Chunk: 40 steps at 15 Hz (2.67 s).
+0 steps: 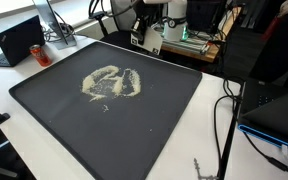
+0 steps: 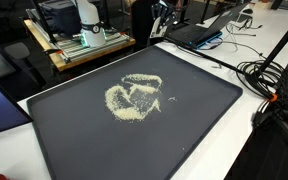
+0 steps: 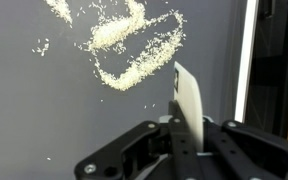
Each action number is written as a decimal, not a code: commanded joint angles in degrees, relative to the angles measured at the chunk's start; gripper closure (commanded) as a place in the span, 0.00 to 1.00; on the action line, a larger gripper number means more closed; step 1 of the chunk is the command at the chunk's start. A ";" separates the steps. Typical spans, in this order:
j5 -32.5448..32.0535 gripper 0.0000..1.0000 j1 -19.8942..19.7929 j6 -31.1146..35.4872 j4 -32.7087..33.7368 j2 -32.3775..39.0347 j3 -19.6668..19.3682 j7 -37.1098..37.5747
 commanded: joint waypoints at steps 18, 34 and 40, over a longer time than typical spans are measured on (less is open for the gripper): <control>-21.79 0.99 4.30 -1.70 -1.46 2.82 2.74 8.22; -21.22 0.99 3.93 -4.59 -0.74 8.17 4.68 15.97; -8.33 0.99 0.65 0.96 1.68 6.03 3.58 11.69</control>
